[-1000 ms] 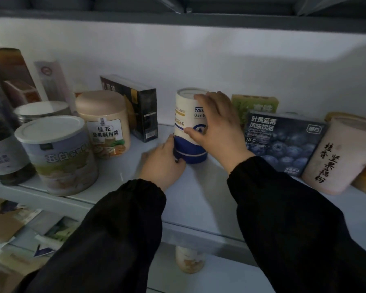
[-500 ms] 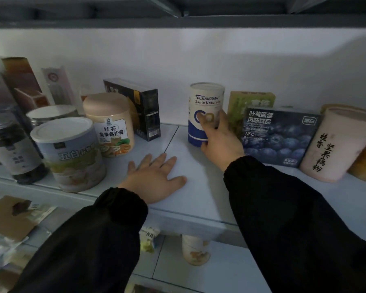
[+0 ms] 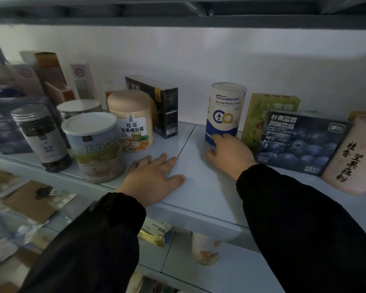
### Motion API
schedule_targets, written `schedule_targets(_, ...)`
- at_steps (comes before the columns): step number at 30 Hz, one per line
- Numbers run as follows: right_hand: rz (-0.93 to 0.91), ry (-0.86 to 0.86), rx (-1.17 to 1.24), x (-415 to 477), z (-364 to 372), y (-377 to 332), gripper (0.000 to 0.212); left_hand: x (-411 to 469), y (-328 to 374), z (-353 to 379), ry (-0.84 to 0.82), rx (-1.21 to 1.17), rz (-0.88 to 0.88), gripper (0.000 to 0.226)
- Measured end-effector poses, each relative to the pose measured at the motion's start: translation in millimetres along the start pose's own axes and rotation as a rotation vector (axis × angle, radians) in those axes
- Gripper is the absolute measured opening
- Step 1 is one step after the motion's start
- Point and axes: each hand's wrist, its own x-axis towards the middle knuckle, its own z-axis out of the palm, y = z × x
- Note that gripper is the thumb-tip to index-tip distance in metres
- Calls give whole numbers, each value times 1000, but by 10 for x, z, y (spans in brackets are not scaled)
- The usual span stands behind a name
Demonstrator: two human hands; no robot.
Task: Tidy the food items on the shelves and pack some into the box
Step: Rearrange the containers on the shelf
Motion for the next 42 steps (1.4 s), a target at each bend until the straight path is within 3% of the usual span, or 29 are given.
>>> schedule_targets(8,-155,-228,165,170,157,-234,54,13,-12,77,104,-79,-6,70)
schedule_targets(16,-283,-279,173,226,275,-507,66,-228,-63,127,489,-441,115,27)
schedule_targets(18,-347,-310,139,183,279,-617,77,-386,-120,103,704,-483,114,16)
schedule_targets(20,-411,-328,104,129,278,-750,73,-549,-240,68,1015,-437,63,11)
schedule_targets(22,-471,-353,78,77,265,-879,69,-674,-415,27,1237,-475,-105,7)
schedule_targets(23,-493,-363,73,50,250,-932,69,-699,-511,-1,1270,-545,-206,18)
schedule_targets(26,-526,-381,78,10,245,-1007,67,-655,-733,-71,1074,-832,-372,60)
schedule_targets(30,-519,-388,81,-15,213,-1020,66,-490,-785,-72,940,-947,-305,102)
schedule_targets(34,-519,-399,92,-31,193,-999,65,-394,-791,-27,983,-945,-307,111)
schedule_targets(39,-511,-406,156,-35,200,-949,63,-529,-713,43,1026,-970,-263,98)
schedule_targets(42,-517,-306,387,-30,182,-894,50,-657,-584,35,934,-1066,-142,96)
